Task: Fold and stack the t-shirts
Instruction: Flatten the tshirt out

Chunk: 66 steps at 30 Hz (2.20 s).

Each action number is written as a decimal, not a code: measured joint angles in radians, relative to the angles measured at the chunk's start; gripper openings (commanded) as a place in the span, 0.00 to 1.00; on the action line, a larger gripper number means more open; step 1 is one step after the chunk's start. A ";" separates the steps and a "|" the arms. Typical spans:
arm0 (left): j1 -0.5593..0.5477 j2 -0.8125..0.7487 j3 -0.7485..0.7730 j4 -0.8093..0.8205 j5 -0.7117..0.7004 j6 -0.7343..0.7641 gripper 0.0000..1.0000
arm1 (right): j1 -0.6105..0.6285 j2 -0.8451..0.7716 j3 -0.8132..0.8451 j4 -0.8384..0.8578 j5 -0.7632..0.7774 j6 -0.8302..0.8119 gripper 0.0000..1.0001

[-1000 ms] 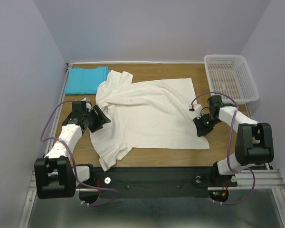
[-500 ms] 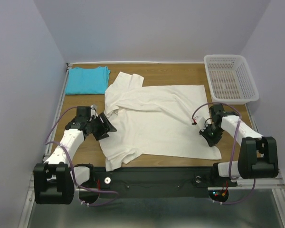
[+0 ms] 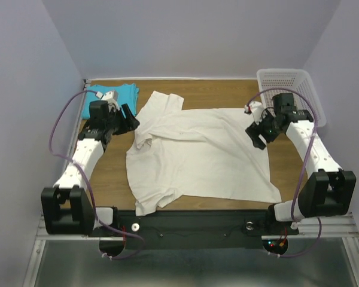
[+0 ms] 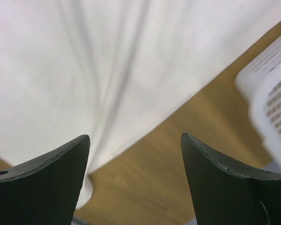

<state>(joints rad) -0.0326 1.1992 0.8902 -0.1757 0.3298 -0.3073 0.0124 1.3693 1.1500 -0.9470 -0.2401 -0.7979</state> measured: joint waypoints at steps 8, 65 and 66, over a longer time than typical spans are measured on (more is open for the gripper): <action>0.000 0.509 0.373 0.104 -0.033 0.109 0.63 | -0.001 0.216 0.166 0.150 -0.221 0.222 0.81; -0.121 1.181 1.098 -0.216 -0.291 0.284 0.59 | -0.072 0.306 0.143 0.374 -0.304 0.510 0.75; -0.118 1.194 1.126 -0.223 -0.277 0.280 0.60 | -0.072 0.306 0.142 0.372 -0.303 0.510 0.75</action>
<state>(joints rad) -0.1509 2.3936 2.0159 -0.3985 0.0525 -0.0269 -0.0597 1.6756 1.2922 -0.5747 -0.5434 -0.2878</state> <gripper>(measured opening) 0.586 0.753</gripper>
